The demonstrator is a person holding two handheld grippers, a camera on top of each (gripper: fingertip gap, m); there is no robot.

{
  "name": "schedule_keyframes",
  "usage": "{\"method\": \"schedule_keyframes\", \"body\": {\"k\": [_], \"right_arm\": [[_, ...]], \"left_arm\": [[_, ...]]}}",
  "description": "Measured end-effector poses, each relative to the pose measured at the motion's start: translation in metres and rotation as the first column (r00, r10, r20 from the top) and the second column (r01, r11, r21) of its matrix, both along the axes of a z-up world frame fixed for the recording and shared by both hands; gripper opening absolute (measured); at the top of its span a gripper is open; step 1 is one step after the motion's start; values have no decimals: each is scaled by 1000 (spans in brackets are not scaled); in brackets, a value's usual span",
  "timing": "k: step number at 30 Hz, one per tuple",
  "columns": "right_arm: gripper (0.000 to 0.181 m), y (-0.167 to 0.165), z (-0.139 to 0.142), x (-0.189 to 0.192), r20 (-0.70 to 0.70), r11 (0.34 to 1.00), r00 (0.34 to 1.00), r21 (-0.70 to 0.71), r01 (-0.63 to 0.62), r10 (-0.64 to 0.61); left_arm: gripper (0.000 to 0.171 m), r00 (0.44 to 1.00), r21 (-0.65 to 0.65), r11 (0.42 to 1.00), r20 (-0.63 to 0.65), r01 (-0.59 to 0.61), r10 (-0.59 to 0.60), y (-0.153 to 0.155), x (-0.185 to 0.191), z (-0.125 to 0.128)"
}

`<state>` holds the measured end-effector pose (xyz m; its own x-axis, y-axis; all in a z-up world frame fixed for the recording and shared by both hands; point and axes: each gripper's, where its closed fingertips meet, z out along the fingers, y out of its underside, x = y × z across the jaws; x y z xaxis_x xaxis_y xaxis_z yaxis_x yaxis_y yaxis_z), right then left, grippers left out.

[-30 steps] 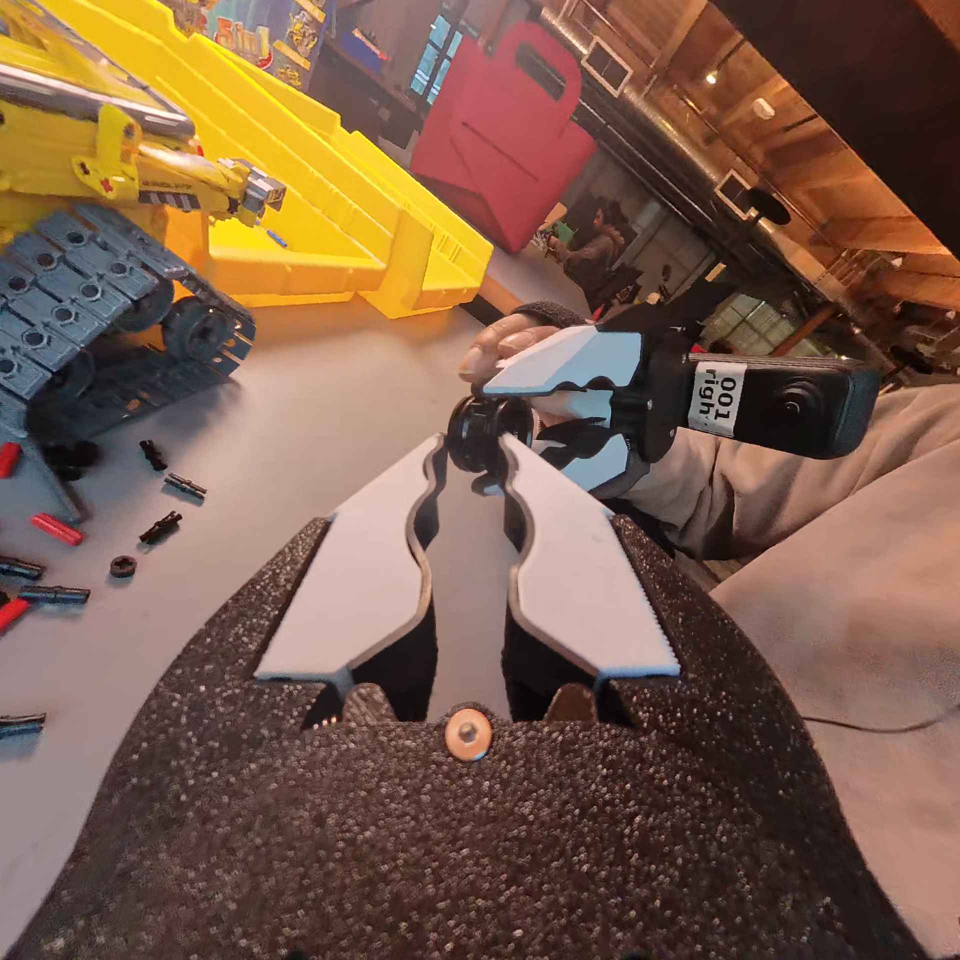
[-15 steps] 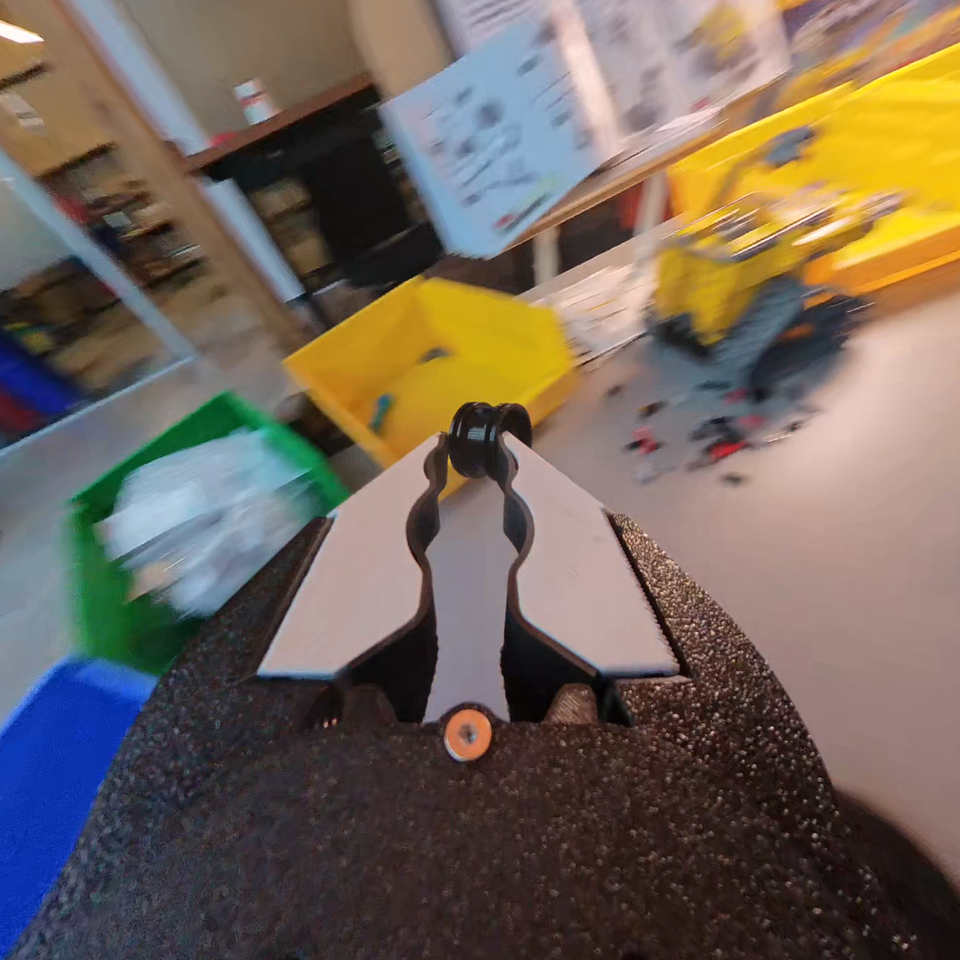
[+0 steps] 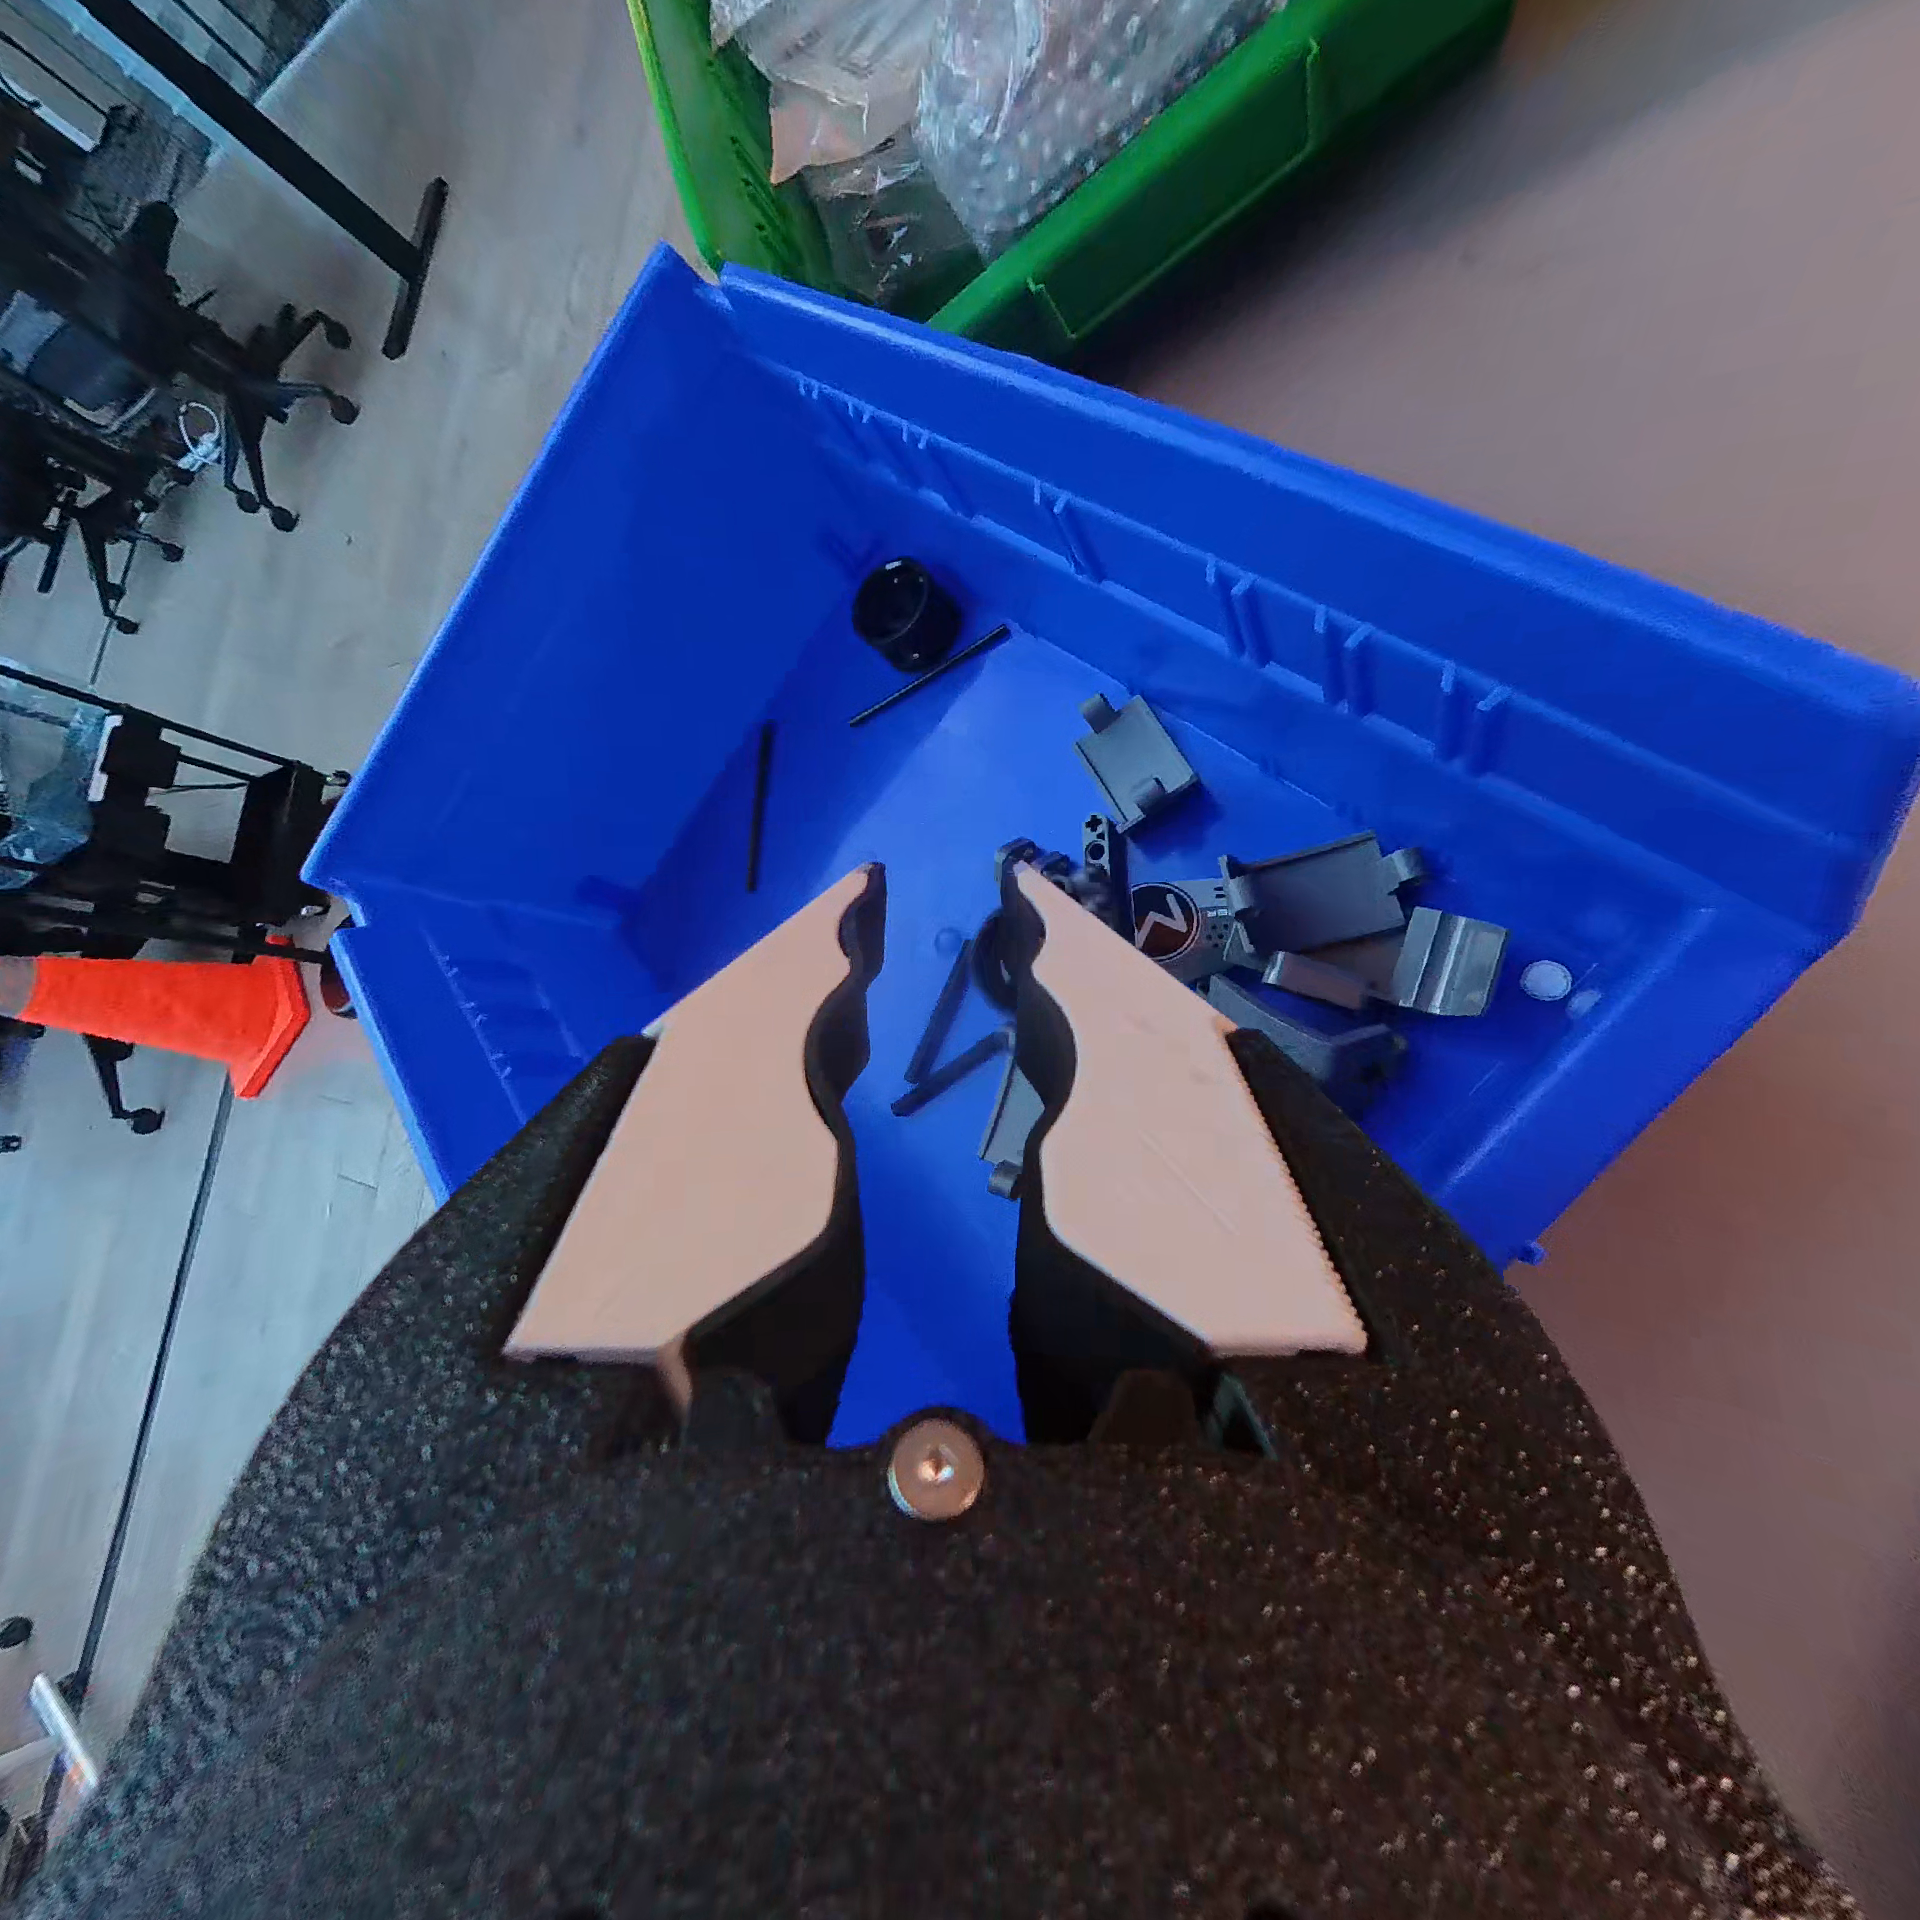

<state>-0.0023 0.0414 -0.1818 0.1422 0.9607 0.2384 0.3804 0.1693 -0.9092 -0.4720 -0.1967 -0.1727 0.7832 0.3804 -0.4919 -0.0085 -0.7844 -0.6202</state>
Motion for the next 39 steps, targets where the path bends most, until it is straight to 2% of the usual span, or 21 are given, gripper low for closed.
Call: {"method": "schedule_keyframes", "body": {"k": [4,7,10,14,17,20,24,27,30,32,35,37,39], "right_arm": [[71,2,2,1,-4,1000,1000,5,10,-10],[70,6,3,3,-15,1000,1000,1,22,-22],[70,8,4,4,-23,1000,999,0,30,-30],[70,9,3,4,-24,999,999,8,33,-33],[69,10,0,4,-23,999,999,13,35,-35],[69,12,-2,5,-28,999,999,-8,41,-42],[65,15,0,6,-53,999,997,-17,51,-52],[64,16,1,6,-64,998,996,0,57,-57],[63,18,2,7,-68,998,996,22,66,-64],[63,20,5,8,-81,997,994,34,74,-71],[62,28,19,11,-140,992,984,43,117,-110],[61,39,37,9,-169,981,976,113,156,-136],[59,54,69,3,-189,964,971,196,182,-145]], "left_arm": [[30,999,80,996,-46,31,-28,13,5,24],[35,983,260,948,-85,182,-165,46,38,63],[39,936,411,843,-103,348,-336,83,86,96],[45,818,584,629,-111,513,-564,136,159,126],[49,714,671,469,-129,574,-688,174,209,134],[49,625,714,371,-119,594,-771,210,249,124],[49,539,739,340,-37,582,-842,255,282,90],[49,513,796,367,83,481,-854,278,286,60],[49,505,791,422,170,443,-847,280,287,24],[50,484,795,414,176,444,-857,273,293,22],[49,507,801,385,120,459,-854,265,294,30],[49,511,791,379,98,481,-854,264,296,30],[49,521,774,381,78,506,-850,266,297,27]]}}
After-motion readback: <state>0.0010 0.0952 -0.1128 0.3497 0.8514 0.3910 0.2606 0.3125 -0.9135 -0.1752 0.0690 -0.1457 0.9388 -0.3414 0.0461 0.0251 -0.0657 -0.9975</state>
